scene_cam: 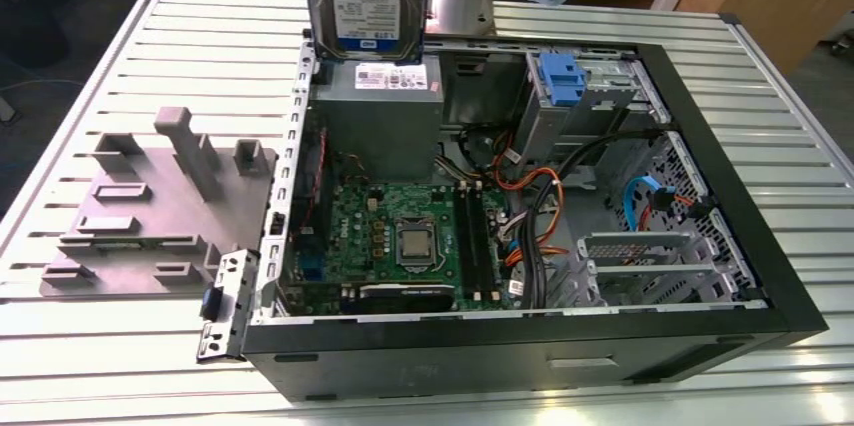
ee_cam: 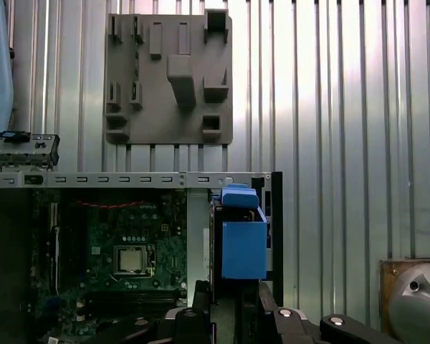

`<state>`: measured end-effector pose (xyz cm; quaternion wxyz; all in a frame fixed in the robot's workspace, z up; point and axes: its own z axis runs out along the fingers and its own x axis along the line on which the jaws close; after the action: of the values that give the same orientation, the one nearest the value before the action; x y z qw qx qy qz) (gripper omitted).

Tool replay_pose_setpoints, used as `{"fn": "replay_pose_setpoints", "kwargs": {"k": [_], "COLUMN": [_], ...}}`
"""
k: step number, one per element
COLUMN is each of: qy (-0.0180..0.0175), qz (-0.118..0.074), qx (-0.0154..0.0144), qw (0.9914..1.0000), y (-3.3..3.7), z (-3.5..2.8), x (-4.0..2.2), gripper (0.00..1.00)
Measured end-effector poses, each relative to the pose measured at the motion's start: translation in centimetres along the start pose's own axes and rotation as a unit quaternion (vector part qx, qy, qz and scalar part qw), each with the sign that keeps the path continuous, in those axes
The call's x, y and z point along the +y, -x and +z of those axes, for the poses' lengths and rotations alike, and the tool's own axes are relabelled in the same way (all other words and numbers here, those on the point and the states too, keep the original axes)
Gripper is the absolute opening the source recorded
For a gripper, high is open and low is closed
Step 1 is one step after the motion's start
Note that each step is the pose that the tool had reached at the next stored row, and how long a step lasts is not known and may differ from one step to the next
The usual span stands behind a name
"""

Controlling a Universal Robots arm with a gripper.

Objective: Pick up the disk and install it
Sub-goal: 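Pick up the disk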

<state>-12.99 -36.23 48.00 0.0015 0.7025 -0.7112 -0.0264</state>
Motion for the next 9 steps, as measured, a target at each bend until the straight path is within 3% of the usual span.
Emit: {"fn": "replay_pose_setpoints", "kwargs": {"k": [9], "qy": [0.0000], "qz": [0.000], "qx": [0.0001], "qw": [1.00000], "y": [0.02], "z": [-0.05], "x": [-1.46], "gripper": [0.35]}}
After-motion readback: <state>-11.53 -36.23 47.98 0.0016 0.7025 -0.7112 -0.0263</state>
